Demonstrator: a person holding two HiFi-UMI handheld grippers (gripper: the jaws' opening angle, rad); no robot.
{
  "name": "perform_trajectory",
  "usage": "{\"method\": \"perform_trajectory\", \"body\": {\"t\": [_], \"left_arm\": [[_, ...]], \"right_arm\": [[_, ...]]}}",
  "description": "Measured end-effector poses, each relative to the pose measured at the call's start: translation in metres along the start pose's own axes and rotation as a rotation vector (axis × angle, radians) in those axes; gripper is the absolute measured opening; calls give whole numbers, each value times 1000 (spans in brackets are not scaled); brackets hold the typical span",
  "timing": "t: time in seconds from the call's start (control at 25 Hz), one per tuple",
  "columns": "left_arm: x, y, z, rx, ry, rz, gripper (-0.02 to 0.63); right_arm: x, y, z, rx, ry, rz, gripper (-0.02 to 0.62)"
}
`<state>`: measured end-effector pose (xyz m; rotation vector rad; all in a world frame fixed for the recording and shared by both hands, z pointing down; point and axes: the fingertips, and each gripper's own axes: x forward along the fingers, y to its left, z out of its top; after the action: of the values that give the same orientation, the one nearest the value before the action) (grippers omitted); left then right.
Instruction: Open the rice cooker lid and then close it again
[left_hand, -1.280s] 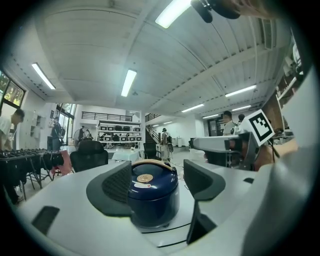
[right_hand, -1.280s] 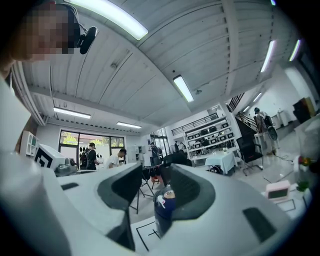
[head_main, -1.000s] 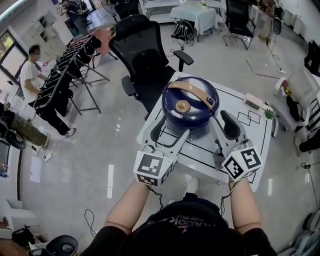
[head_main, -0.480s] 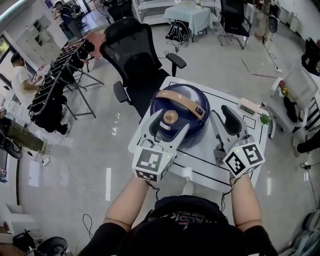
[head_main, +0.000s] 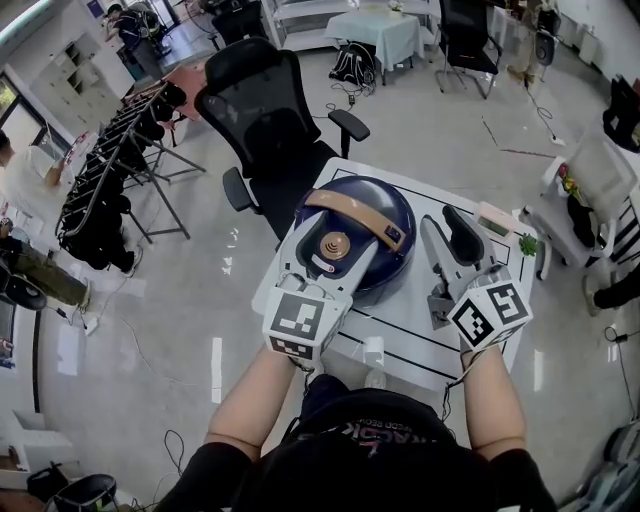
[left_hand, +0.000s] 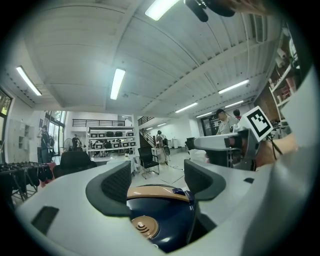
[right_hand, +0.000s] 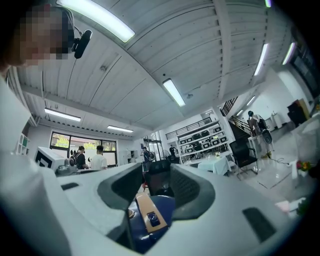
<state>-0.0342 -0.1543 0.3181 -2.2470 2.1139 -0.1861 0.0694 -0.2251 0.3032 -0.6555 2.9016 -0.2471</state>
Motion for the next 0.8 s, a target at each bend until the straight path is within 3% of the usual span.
{"method": "perform_trajectory", "body": {"t": [0.52,0.68,0.8], "left_arm": [[25,39,-9,30,24,-109,322],[30,47,-16,63,33,-161,327],[34,52,-18,77,37,-201,327]], "right_arm": [[36,-5,-10,27,4,-92,155],[44,-3,-15,25,-2,-134,108],[47,1,-17,20,-3,-159,22]]}}
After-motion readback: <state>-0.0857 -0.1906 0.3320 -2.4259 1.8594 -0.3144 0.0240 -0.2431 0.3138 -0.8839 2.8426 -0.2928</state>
